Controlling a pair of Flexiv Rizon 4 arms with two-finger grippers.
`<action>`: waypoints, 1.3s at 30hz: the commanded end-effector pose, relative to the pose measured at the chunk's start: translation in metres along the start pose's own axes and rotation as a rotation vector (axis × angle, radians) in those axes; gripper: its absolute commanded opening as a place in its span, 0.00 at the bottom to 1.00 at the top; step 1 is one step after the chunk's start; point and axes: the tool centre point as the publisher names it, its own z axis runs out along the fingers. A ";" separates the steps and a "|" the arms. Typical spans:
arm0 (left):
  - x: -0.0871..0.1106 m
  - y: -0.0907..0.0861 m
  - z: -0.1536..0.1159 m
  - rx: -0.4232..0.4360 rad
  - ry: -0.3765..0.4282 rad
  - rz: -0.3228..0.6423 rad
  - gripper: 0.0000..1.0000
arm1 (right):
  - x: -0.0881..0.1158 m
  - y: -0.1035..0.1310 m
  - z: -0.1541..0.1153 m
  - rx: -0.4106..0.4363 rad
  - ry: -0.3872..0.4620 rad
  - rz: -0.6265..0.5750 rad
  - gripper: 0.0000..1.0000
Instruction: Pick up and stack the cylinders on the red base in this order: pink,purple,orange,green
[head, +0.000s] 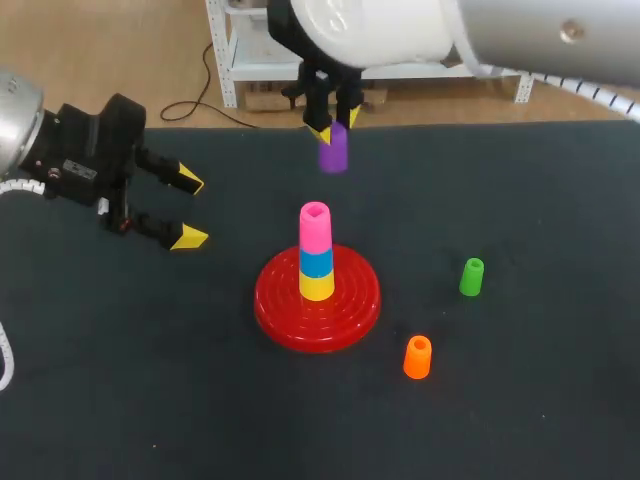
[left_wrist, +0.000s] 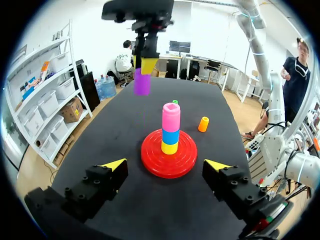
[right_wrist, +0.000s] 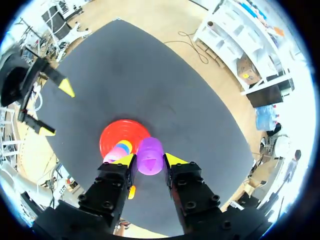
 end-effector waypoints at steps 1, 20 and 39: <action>0.001 0.000 0.000 -0.001 -0.004 0.002 1.00 | 0.013 0.012 -0.009 -0.004 -0.013 -0.022 0.00; 0.001 0.000 0.000 -0.001 -0.004 0.002 1.00 | 0.034 0.062 0.005 -0.038 0.056 -0.170 0.00; 0.001 0.000 0.000 -0.001 -0.004 0.002 1.00 | 0.033 0.066 0.017 -0.030 0.053 -0.193 0.00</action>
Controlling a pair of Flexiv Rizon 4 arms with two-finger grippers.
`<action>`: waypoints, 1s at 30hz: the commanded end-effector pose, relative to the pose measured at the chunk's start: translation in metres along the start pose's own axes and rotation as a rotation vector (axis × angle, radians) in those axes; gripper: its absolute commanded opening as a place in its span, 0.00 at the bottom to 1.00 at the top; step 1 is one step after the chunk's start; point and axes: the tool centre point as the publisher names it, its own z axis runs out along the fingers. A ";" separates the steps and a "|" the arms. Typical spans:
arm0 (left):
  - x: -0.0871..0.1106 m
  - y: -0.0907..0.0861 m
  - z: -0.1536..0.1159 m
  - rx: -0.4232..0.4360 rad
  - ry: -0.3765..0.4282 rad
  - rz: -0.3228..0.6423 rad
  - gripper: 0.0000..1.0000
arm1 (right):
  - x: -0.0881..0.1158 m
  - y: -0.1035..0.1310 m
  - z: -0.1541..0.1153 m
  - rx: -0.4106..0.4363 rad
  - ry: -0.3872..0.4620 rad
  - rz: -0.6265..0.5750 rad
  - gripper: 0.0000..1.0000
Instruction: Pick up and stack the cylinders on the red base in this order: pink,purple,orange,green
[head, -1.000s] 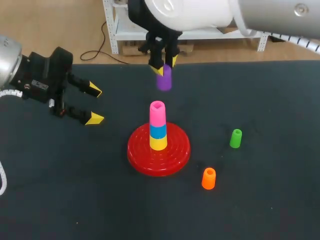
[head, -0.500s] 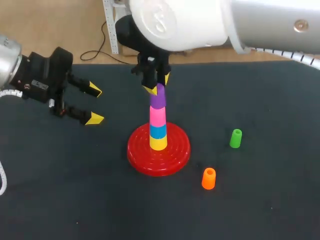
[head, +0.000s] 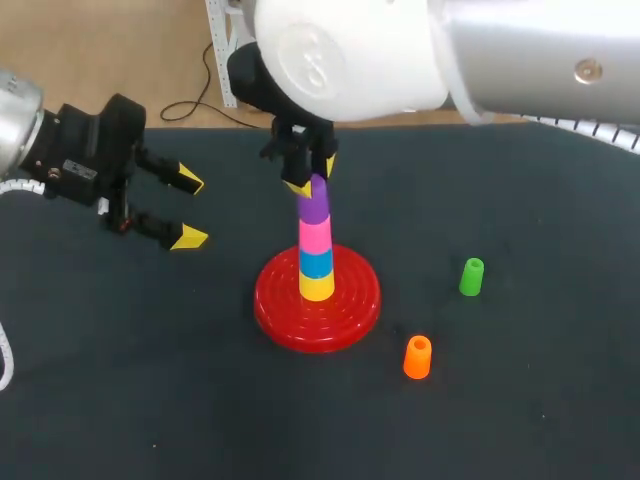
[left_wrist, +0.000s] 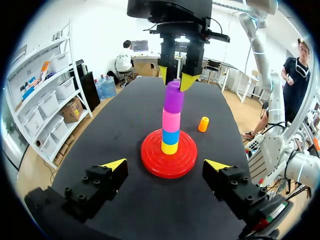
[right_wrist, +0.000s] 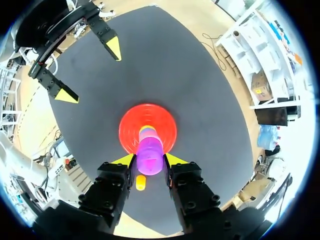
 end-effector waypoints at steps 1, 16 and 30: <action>0.001 0.000 0.000 -0.001 -0.004 0.002 1.00 | 0.003 0.002 0.002 0.004 -0.006 -0.001 0.00; 0.001 0.000 0.000 -0.001 -0.004 0.002 1.00 | 0.004 0.000 0.023 -0.008 0.017 0.028 0.00; 0.001 0.000 0.000 -0.001 -0.004 0.002 1.00 | 0.006 -0.005 0.010 0.017 -0.001 0.027 1.00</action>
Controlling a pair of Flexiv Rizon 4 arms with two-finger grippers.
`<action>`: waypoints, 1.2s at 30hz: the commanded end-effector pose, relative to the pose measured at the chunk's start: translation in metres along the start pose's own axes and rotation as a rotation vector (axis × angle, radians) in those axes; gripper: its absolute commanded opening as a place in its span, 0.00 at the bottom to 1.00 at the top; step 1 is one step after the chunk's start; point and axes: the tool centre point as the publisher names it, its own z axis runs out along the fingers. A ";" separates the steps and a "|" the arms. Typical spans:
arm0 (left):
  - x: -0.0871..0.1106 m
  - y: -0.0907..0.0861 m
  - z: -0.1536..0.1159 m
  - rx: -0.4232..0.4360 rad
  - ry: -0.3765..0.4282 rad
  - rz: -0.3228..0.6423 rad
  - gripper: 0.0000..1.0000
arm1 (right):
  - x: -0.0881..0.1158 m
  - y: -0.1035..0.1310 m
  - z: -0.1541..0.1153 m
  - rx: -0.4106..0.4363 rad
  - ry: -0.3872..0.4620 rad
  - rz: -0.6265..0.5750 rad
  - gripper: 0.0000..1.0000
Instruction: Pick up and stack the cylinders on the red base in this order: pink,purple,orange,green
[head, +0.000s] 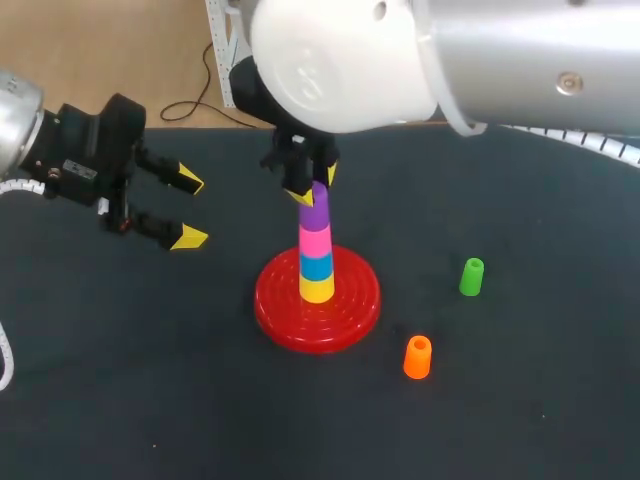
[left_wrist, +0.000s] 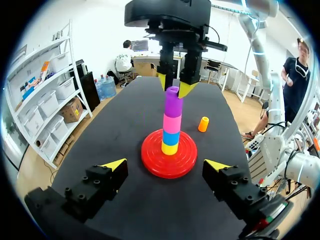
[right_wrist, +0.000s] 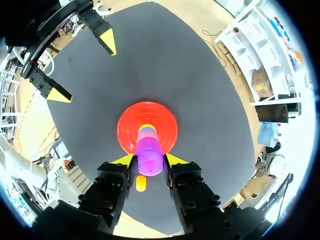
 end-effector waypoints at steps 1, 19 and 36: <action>0.001 0.000 0.000 -0.001 -0.004 0.002 1.00 | 0.008 -0.003 -0.006 0.006 -0.035 0.012 1.00; 0.001 0.000 0.000 -0.001 -0.004 0.002 1.00 | 0.077 -0.037 -0.005 0.058 -0.147 -0.066 1.00; 0.001 0.000 0.000 -0.001 -0.004 0.002 1.00 | 0.124 -0.027 0.071 0.001 -0.156 -0.250 1.00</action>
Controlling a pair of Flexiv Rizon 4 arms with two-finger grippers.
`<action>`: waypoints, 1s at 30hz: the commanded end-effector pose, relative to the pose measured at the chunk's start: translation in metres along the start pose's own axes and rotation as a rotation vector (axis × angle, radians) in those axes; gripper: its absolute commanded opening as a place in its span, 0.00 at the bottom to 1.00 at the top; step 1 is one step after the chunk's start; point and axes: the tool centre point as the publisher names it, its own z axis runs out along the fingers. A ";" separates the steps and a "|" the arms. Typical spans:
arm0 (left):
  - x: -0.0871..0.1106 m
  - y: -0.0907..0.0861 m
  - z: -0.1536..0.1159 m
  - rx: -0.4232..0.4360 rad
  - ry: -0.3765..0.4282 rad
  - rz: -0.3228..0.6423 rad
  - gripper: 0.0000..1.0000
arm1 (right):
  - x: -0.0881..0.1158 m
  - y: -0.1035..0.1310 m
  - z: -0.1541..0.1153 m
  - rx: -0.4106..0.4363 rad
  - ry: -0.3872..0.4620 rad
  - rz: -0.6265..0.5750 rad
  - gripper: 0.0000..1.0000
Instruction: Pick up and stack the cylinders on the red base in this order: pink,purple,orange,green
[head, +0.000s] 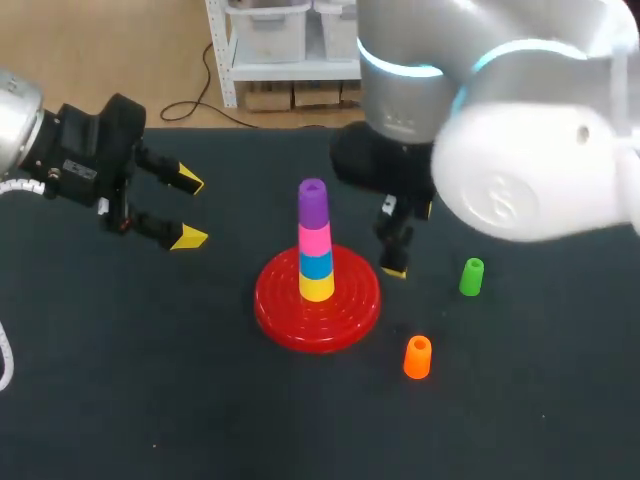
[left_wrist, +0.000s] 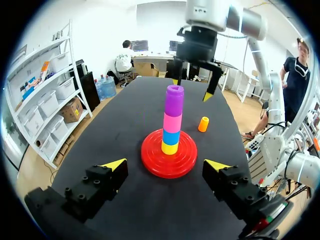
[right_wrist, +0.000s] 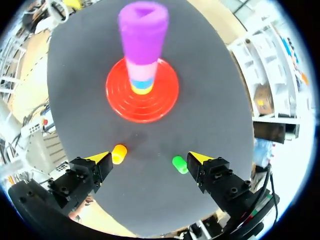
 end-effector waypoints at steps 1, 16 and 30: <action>0.001 0.000 0.000 -0.001 -0.004 0.002 1.00 | 0.009 0.005 0.015 0.001 -0.141 -0.039 1.00; 0.001 0.000 0.000 -0.001 -0.004 0.002 1.00 | 0.020 0.019 0.043 -0.025 -0.077 -0.088 1.00; 0.001 0.000 0.000 -0.001 -0.004 0.002 1.00 | 0.020 0.019 0.043 -0.025 -0.077 -0.088 1.00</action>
